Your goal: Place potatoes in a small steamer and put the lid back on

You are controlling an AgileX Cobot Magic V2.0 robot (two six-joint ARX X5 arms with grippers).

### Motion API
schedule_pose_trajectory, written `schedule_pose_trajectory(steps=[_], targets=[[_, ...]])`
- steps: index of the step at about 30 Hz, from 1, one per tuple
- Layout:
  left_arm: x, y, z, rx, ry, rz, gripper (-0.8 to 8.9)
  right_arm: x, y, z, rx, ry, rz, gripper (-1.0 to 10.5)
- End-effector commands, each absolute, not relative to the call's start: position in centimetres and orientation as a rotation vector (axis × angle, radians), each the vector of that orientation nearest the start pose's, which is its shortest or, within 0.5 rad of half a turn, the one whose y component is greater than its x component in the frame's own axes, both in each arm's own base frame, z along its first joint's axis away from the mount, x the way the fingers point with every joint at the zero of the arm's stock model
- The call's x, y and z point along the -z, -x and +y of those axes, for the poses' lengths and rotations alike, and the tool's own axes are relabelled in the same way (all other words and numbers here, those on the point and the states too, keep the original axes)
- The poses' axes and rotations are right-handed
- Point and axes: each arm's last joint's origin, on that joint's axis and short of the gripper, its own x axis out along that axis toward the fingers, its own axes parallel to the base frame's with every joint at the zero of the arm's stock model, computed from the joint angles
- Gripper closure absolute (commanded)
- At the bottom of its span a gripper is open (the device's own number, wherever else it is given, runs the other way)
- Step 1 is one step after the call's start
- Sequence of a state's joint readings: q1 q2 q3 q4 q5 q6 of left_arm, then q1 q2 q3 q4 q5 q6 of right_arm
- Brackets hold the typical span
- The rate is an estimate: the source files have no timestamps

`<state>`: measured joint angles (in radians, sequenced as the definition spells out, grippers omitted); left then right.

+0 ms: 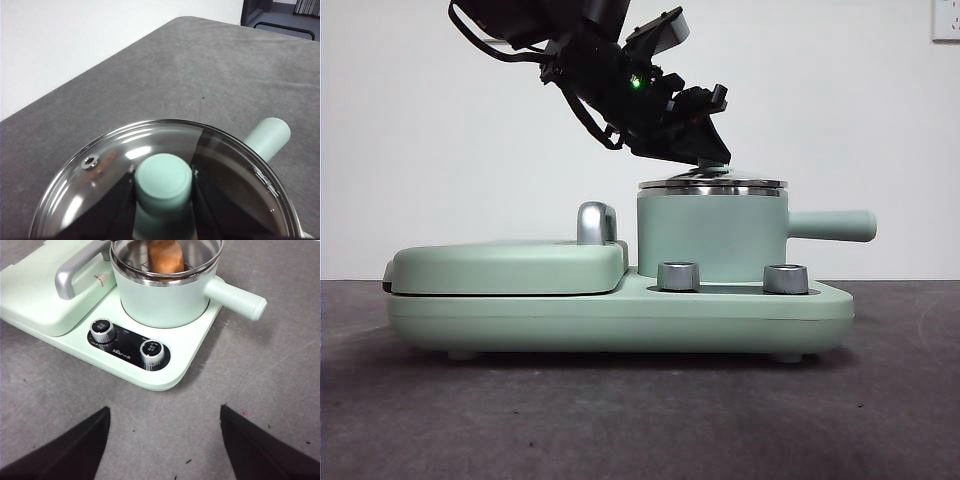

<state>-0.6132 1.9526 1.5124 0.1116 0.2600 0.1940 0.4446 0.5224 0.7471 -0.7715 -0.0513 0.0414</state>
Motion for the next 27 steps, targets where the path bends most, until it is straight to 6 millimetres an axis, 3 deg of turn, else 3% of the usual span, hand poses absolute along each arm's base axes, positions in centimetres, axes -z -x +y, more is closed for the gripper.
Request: schedule_pose_trajectory(steps=[1,27], targets=[[-27.37,-37.04,-27.44,0.905,-0.235,0.22,8.05,-29.95,-8.96,4.49,-0.476,0.071,0.545,6.1],[-26.76,-37.11,-26.94,0.9,-0.259,0.29,8.05,-29.77,-8.86,4.44,-0.473,0.07,0.568,6.1]])
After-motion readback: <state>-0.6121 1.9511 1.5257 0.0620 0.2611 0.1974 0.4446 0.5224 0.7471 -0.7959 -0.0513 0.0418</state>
